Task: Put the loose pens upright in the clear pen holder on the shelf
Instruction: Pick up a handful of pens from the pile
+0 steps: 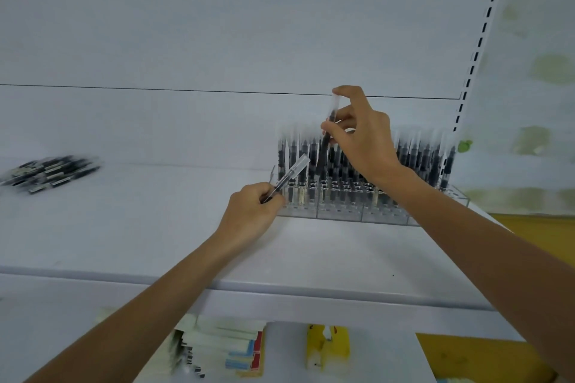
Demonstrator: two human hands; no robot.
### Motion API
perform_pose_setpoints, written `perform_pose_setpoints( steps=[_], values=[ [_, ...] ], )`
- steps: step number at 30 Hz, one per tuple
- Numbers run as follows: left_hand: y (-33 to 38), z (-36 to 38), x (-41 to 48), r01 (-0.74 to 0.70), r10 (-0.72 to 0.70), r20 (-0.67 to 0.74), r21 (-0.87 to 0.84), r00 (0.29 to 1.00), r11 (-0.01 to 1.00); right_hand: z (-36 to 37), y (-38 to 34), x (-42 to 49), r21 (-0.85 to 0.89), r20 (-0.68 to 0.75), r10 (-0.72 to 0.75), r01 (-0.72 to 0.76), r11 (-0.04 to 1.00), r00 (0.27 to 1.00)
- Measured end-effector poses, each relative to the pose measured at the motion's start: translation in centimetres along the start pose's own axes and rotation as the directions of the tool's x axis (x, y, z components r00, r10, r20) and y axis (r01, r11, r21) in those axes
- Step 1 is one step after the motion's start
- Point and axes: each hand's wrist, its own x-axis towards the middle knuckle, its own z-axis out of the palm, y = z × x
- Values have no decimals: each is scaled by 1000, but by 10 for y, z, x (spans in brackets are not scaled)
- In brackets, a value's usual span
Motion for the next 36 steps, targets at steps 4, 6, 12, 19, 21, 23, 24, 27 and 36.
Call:
perform_pose_setpoints(
  steps=[4, 6, 12, 19, 21, 23, 24, 27, 36],
  values=[
    [0, 4, -1, 3, -3, 27, -33, 1000, 999, 3, -1, -5, -34, 99, 34, -31, 999, 994],
    [0, 6, -1, 5, -3, 33, -35, 999, 999, 11, 2, -14, -100, 224, 77, -55, 993, 972],
    [2, 2, -3, 3, -1, 20, -58, 1000, 998, 16, 9, -18, -347, 257, 64, 31, 937, 964],
    [21, 19, -2, -18, 13, -34, -159, 999, 987, 13, -13, -46, -10, 188, 177, -178, 984, 966],
    [28, 27, -2, -70, 65, -39, -142, 997, 987, 13, -18, -50, 66, 200, 206, -222, 973, 958],
    [32, 34, -4, -154, 153, -24, -115, 988, 981, 7, -22, -50, 123, 162, 203, -224, 967, 966],
    [32, 36, -5, -196, 197, -9, -99, 980, 975, 2, -24, -46, 161, 133, 208, -229, 960, 969],
    [24, 38, -12, -299, 298, 89, 3, 950, 954, -14, -23, -30, 283, 13, 222, -217, 934, 975],
    [9, 43, -14, -432, 283, 368, 430, 886, 793, -14, 0, -10, -21, -102, -56, 54, 998, 993]
  ],
)
